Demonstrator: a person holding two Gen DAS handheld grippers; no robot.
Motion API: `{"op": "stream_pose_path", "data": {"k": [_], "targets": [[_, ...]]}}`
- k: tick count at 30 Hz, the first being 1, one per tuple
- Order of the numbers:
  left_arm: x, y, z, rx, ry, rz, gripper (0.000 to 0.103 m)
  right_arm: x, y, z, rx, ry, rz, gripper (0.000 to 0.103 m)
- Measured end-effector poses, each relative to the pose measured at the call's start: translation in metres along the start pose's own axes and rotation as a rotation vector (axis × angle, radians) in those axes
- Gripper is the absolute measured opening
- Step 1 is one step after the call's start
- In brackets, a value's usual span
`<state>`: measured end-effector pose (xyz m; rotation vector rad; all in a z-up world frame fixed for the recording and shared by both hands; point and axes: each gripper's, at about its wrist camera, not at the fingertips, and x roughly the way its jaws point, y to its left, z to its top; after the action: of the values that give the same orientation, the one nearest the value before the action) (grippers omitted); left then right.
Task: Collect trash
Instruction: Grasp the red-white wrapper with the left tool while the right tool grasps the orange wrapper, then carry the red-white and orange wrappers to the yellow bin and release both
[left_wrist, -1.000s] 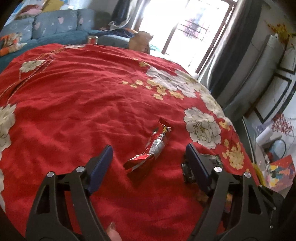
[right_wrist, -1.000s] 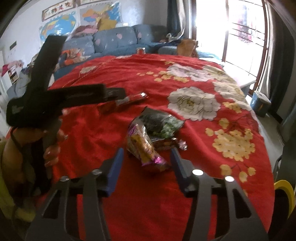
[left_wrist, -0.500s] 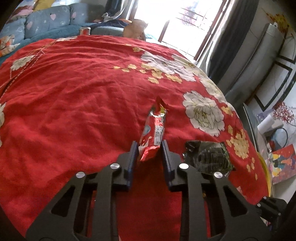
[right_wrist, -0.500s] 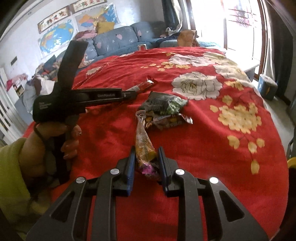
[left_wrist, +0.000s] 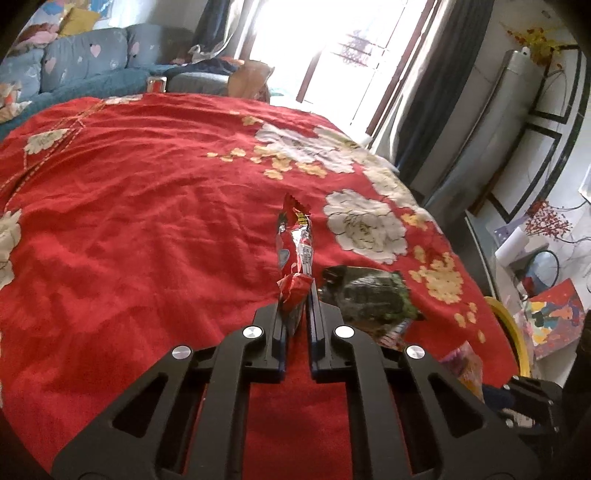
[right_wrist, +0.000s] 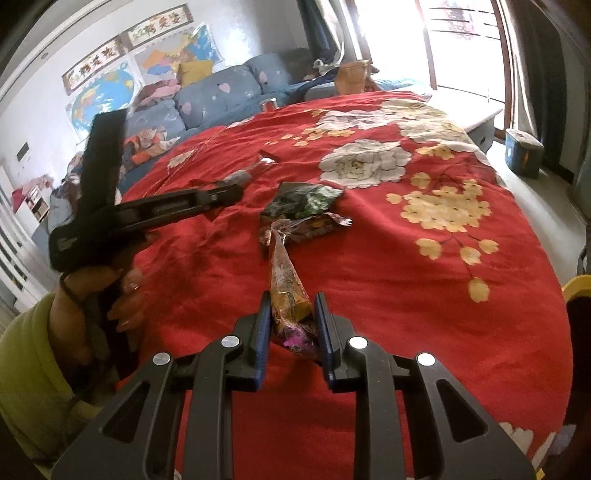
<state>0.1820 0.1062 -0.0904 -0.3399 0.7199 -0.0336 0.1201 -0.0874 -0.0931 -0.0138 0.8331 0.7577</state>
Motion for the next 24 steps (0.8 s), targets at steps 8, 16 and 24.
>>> {"op": "stream_pose_path", "data": {"k": [8,16,24], "targets": [[-0.027,-0.029,0.002,0.037,-0.045,-0.09,0.004,-0.022,-0.018,0.0,0.053,-0.045,-0.028,0.022],[-0.043,-0.065,0.002,0.104,-0.063,-0.163,0.004,-0.044,-0.042,0.005,0.106,-0.097,-0.07,0.022],[-0.051,-0.091,-0.002,0.154,-0.064,-0.208,0.004,-0.065,-0.069,0.006,0.158,-0.141,-0.115,0.022]]}}
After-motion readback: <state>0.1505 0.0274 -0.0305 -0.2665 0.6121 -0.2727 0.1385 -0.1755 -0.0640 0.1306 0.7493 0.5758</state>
